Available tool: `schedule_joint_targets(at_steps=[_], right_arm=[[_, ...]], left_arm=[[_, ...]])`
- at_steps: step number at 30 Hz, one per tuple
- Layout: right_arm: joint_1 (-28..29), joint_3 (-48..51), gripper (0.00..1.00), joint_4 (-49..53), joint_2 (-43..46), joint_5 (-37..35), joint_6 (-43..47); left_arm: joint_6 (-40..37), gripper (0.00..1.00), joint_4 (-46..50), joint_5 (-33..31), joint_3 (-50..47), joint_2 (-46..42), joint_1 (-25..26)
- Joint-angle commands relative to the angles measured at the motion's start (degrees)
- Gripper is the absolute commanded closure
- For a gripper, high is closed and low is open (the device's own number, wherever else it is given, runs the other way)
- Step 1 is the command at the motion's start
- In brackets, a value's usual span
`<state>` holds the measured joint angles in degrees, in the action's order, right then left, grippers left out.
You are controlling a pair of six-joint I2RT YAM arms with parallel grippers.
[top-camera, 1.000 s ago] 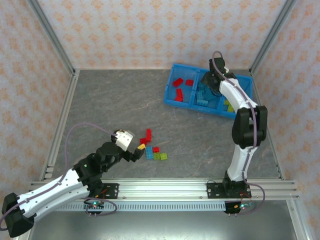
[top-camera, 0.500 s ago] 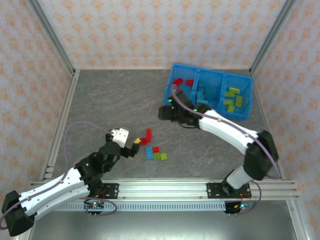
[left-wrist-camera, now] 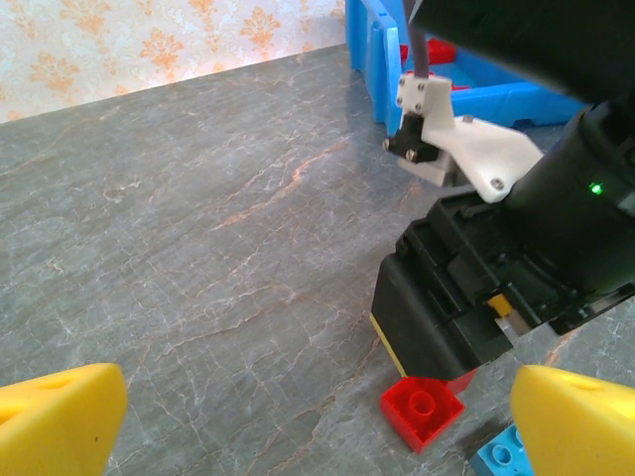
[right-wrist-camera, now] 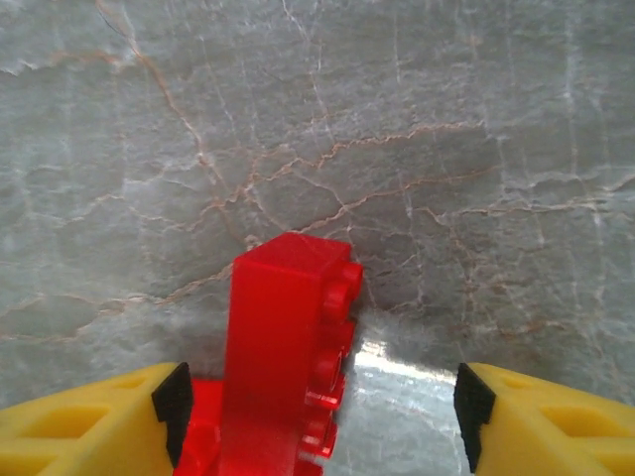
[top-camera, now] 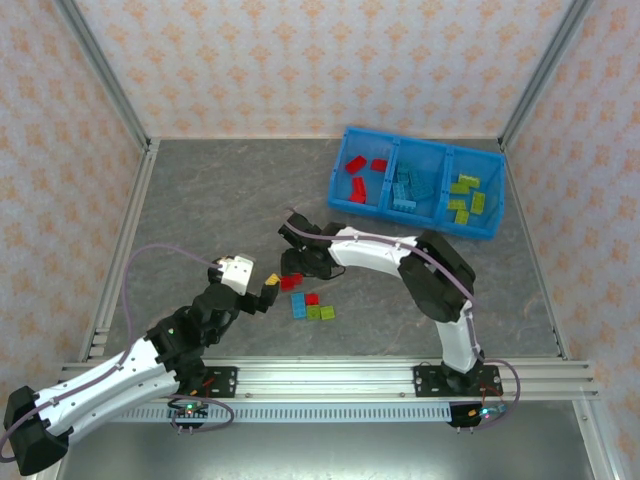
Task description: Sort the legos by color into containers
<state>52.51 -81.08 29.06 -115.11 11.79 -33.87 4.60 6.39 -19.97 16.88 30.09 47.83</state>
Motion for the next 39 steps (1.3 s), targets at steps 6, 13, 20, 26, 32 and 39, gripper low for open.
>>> schedule_joint_targets(at_steps=[6,13,20,26,32,39], right_arm=[[0.05,0.94,0.61,0.87,1.17,-7.92,-2.51],[0.04,6.82,0.74,-1.96,9.38,-12.45,-2.17],[-4.17,9.90,0.75,-3.88,21.73,-19.04,0.93],[-16.48,0.55,0.76,-3.20,16.92,-18.29,7.90],[-25.90,-20.55,0.76,2.93,-1.24,-20.11,14.17],[-29.88,-46.26,0.58,16.22,-17.14,-18.95,15.94]], left_arm=[[-0.19,0.00,0.83,-0.07,0.96,-0.21,-0.48],[-2.31,0.00,-1.14,7.76,0.36,-1.30,-0.53],[-3.22,0.00,-2.73,12.03,-0.62,-2.70,-0.53],[-3.18,0.00,-1.89,10.99,-0.10,-2.33,-0.51],[-3.81,0.00,-1.23,9.81,-0.10,-2.33,-0.50],[-4.13,0.00,-1.16,8.57,-0.27,-2.23,-0.55]])
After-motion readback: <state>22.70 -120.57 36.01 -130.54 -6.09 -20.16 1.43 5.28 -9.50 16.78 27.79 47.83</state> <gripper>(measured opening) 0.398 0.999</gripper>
